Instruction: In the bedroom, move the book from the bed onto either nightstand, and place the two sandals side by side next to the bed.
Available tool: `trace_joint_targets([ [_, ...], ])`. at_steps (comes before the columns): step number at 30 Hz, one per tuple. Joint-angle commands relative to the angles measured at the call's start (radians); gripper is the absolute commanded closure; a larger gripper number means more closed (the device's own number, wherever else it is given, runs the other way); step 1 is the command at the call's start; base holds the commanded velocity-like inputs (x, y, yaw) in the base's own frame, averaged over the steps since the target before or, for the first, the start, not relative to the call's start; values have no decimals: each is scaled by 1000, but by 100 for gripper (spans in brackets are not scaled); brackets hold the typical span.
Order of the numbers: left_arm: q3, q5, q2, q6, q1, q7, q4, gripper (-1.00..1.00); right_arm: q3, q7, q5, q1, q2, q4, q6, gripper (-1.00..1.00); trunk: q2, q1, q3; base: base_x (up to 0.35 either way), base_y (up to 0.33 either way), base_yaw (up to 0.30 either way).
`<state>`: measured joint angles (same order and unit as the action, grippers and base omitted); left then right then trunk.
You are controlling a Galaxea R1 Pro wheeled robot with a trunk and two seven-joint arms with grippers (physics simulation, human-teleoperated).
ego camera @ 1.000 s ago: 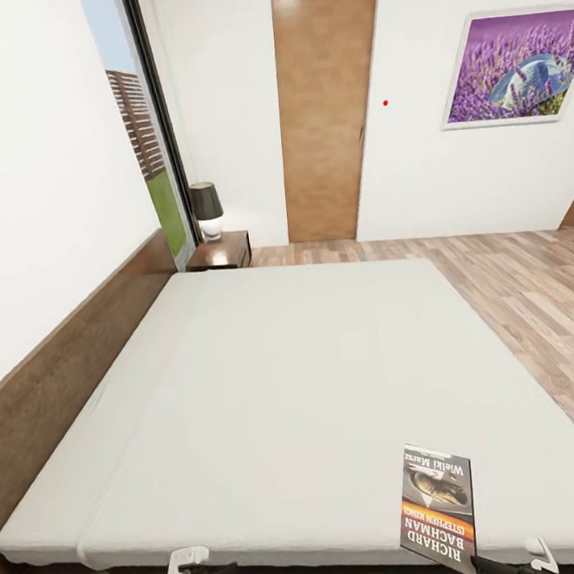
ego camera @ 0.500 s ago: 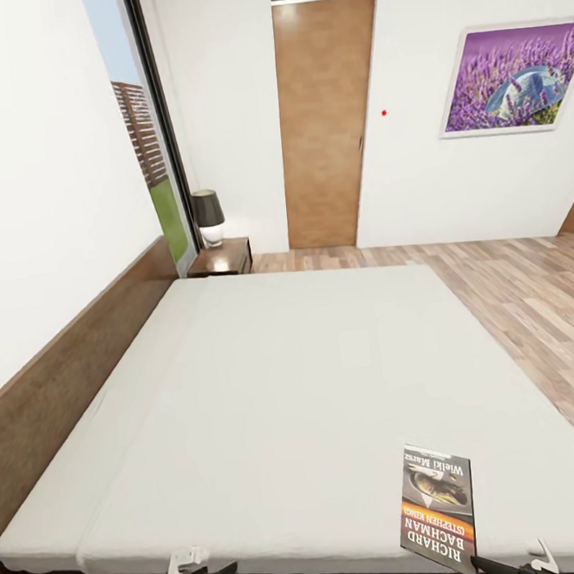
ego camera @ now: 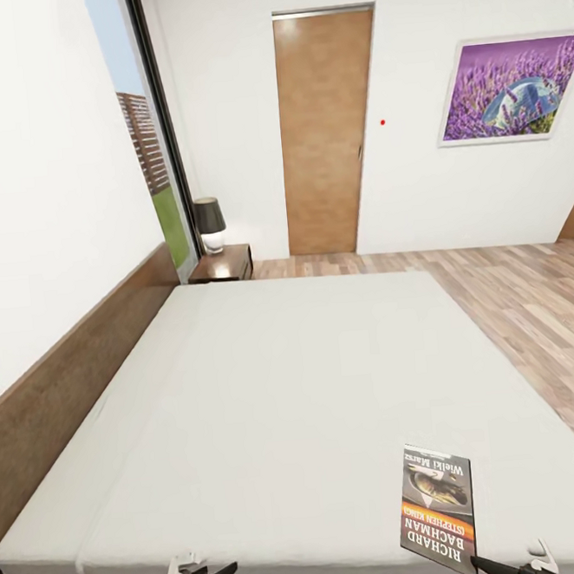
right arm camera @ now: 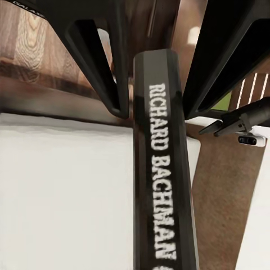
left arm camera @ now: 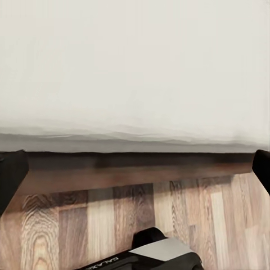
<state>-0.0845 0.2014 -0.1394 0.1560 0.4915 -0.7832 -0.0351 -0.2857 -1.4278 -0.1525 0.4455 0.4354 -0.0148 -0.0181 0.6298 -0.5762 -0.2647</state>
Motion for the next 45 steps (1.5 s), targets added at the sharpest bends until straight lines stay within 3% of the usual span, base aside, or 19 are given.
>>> trace_joint_targets([
  [1,-7,-5,0,4,1,-3,2,-100,4,-2,-5,1,0,1,-2,100,1,0,0,0,0,0],
  [45,-6,-7,1,4,1,-4,2,-100,4,-3,-5,1,0,1,-2,100,1,0,72,0,0,0],
])
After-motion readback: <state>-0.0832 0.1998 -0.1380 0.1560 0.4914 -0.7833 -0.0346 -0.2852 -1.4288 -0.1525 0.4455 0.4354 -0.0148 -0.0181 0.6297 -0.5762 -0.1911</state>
